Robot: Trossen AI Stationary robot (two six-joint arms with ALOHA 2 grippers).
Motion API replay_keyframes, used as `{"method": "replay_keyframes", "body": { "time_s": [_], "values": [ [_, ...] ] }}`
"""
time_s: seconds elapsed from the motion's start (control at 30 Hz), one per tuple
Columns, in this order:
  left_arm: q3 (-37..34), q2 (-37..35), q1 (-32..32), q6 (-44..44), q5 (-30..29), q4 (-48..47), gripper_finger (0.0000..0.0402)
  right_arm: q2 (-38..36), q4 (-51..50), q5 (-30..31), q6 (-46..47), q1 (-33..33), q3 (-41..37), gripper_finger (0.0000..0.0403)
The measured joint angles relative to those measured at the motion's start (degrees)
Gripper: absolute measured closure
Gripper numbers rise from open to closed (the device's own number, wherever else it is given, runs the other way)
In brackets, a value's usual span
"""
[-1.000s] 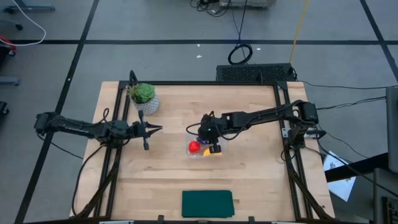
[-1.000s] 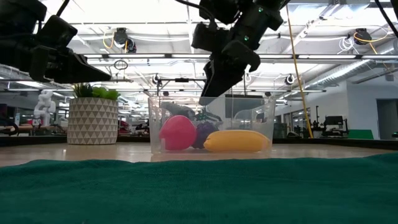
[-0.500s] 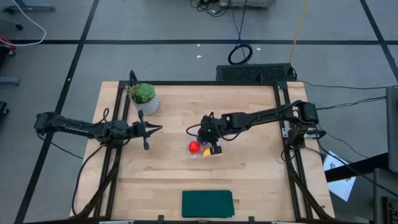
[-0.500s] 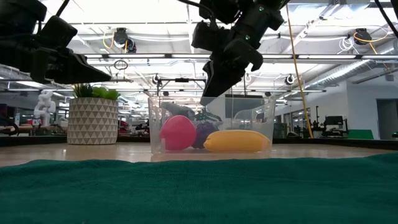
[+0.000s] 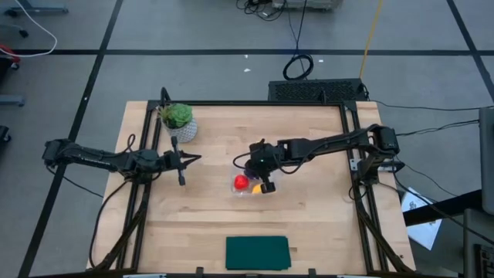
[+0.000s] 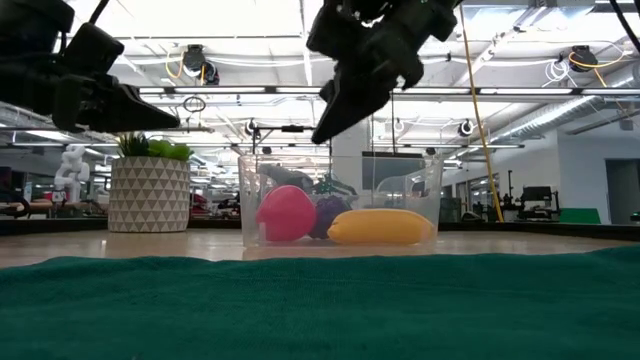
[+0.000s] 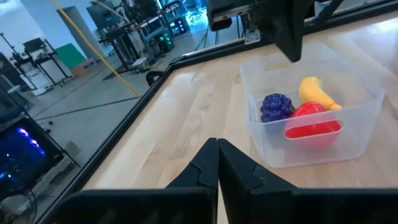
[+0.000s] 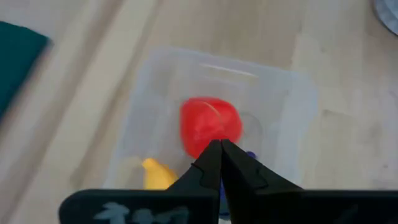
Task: Pick and placing Produce into tupperware
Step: Return to Home Position
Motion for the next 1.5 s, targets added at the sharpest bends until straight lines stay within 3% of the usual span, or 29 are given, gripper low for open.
{"method": "replay_keyframes", "body": {
  "time_s": [0.13, 0.27, 1.03, 1.3, 1.5],
  "values": [
    [0.00, -0.05, -0.67, 0.61, 0.08, 0.27, 0.0398, -2.19, 2.22, -4.32, -1.70, -0.05, -1.21, 0.0403],
    [0.00, -0.51, -1.66, 1.11, 0.07, 0.28, 0.0399, -6.59, 8.11, -4.85, -1.04, -0.89, -6.58, 0.0403],
    [0.00, -0.57, -2.77, 0.09, 0.09, 1.45, 0.0379, -49.01, 44.56, -4.55, 15.73, -7.83, -47.78, 0.0403],
    [0.00, -0.57, -2.77, -0.37, 0.06, 1.43, 0.0399, -57.30, 53.10, 4.80, 17.09, -7.06, -59.23, 0.0403],
    [0.00, -0.57, -2.77, -0.39, 0.06, 1.43, 0.0380, -61.25, 53.01, 5.80, 16.53, -7.11, -62.63, 0.0403]
  ]
}}
